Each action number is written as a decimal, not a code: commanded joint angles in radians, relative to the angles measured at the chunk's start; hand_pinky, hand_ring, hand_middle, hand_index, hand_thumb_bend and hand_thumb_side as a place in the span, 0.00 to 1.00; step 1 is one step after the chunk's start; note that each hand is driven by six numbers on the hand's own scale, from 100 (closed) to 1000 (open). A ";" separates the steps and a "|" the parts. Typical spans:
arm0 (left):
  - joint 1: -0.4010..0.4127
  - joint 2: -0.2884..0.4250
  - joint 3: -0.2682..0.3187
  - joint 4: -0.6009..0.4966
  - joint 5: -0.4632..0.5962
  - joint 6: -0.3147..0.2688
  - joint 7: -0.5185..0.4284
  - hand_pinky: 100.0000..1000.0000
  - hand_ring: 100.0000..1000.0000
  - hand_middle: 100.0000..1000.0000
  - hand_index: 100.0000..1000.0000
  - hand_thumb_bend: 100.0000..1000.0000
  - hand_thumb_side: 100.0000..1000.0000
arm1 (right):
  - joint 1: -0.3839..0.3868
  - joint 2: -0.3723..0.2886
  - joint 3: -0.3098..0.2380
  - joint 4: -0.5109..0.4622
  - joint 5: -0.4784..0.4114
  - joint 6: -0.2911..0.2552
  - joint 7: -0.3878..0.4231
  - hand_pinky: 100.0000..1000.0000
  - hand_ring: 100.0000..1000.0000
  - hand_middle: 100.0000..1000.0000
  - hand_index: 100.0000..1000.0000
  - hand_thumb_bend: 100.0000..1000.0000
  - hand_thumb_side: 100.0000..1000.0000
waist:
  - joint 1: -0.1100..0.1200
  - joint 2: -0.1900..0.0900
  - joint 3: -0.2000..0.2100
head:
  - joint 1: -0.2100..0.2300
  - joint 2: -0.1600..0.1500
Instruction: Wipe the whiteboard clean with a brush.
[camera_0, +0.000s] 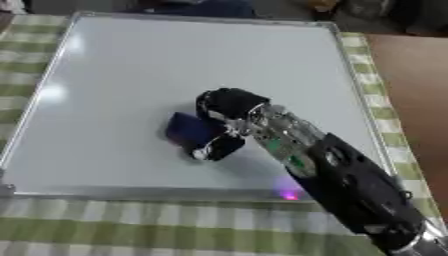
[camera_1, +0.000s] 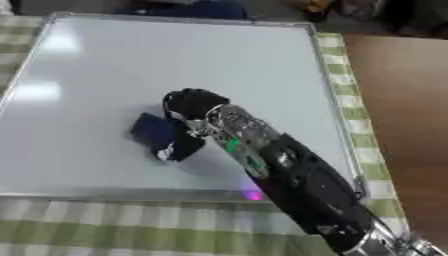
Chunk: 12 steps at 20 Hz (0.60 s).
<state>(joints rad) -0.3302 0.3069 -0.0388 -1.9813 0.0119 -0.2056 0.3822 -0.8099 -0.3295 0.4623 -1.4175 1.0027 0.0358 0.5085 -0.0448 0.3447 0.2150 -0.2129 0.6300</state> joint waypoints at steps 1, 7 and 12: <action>-0.014 0.006 0.001 -0.019 0.003 -0.001 -0.004 0.59 0.72 0.72 0.66 0.15 1.00 | 0.001 -0.002 0.000 0.029 -0.007 0.002 -0.001 0.59 0.73 0.64 0.00 0.16 0.51 | 0.005 -0.011 0.003 | -0.002 -0.012; -0.015 0.007 0.000 -0.019 0.003 -0.001 -0.004 0.59 0.72 0.72 0.66 0.15 1.00 | 0.002 -0.006 -0.005 0.016 -0.052 0.015 0.007 0.58 0.71 0.60 0.00 0.09 0.46 | 0.005 -0.012 0.000 | 0.001 -0.011; -0.014 0.008 -0.001 -0.019 0.003 0.000 -0.005 0.59 0.72 0.72 0.66 0.15 1.00 | 0.004 -0.014 -0.005 -0.009 -0.065 0.020 0.008 0.58 0.71 0.60 0.00 0.09 0.44 | 0.005 -0.015 -0.002 | 0.003 -0.009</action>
<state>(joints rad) -0.3335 0.3069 -0.0389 -1.9813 0.0121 -0.2037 0.3801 -0.8088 -0.3299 0.4532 -1.4226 0.9500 0.0503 0.5100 -0.0448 0.3447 0.2126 -0.2124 0.6300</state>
